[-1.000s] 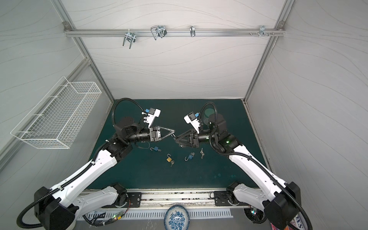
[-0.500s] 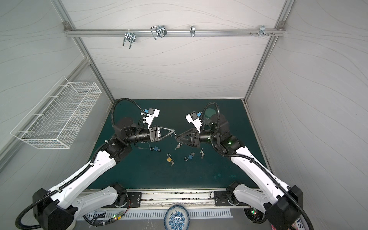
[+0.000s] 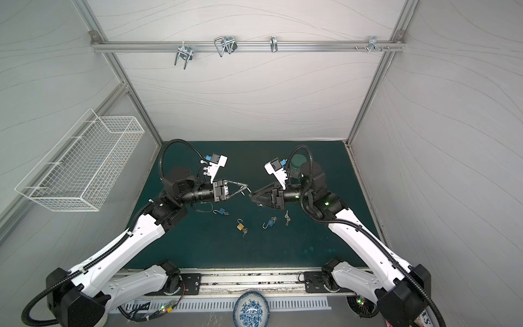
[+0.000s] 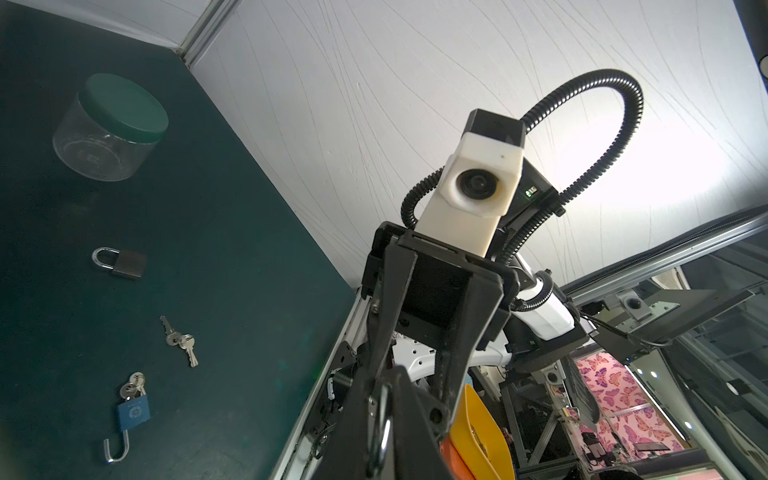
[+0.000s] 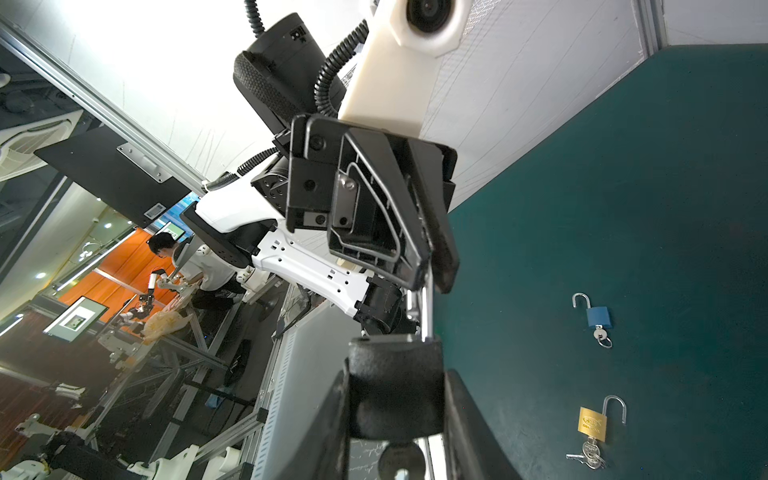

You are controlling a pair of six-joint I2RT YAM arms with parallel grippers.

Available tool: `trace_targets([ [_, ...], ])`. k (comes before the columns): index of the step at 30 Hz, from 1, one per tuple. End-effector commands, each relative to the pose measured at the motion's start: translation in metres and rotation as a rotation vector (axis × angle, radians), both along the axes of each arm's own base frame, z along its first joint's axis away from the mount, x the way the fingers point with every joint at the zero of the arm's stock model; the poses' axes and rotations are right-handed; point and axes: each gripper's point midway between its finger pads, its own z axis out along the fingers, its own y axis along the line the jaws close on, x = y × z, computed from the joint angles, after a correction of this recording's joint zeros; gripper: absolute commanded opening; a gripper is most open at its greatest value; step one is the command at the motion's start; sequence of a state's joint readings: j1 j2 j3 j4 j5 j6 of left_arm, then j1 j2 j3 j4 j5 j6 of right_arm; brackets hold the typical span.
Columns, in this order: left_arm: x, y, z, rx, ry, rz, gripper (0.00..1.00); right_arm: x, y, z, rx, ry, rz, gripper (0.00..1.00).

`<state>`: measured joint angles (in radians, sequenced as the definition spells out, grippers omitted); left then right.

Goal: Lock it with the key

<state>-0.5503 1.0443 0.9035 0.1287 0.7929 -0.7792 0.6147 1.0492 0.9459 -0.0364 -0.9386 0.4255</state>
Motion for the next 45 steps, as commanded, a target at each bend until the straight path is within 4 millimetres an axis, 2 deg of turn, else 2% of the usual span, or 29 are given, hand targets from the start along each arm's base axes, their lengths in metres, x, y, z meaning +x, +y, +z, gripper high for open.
trace_targets([
  [1, 0.001, 0.0, 0.027, -0.032, -0.067, 0.009, 0.08, -0.008, -0.002, 0.026, 0.053, -0.102, 0.019, 0.0],
  [5, 0.001, 0.001, 0.03, -0.033, -0.073, 0.014, 0.0, -0.007, -0.003, 0.029, 0.045, -0.151, -0.024, 0.0],
  [6, 0.001, 0.001, 0.031, -0.034, -0.074, 0.016, 0.0, -0.005, -0.005, 0.031, 0.044, -0.167, -0.041, 0.04],
  [11, 0.001, 0.004, 0.038, -0.052, -0.085, 0.04, 0.0, -0.001, -0.012, 0.046, 0.042, -0.26, -0.125, 0.54],
  [15, 0.003, 0.009, 0.047, -0.079, -0.089, 0.079, 0.0, 0.01, -0.02, 0.051, 0.06, -0.322, -0.234, 0.75],
  [17, 0.003, 0.011, 0.051, -0.094, -0.089, 0.092, 0.0, 0.014, -0.022, 0.05, 0.065, -0.346, -0.275, 0.79],
  [20, 0.003, 0.013, 0.058, -0.119, -0.091, 0.103, 0.0, 0.017, -0.023, 0.047, 0.061, -0.395, -0.302, 0.81],
  [24, 0.002, 0.013, 0.066, -0.153, -0.091, 0.099, 0.0, 0.017, -0.022, 0.049, 0.066, -0.394, -0.303, 0.73],
  [29, 0.005, 0.016, 0.076, -0.205, -0.077, 0.128, 0.0, 0.016, -0.019, 0.056, 0.116, -0.485, -0.313, 0.67],
  [34, 0.006, 0.016, 0.086, -0.246, -0.073, 0.12, 0.0, 0.015, -0.004, 0.06, 0.133, -0.521, -0.285, 0.59],
  [38, 0.005, 0.016, 0.087, -0.246, -0.074, 0.116, 0.0, 0.018, 0.007, 0.059, 0.12, -0.535, -0.279, 0.53],
  [45, 0.003, 0.016, 0.086, -0.245, -0.073, 0.113, 0.0, 0.02, 0.011, 0.063, 0.124, -0.538, -0.282, 0.39],
])
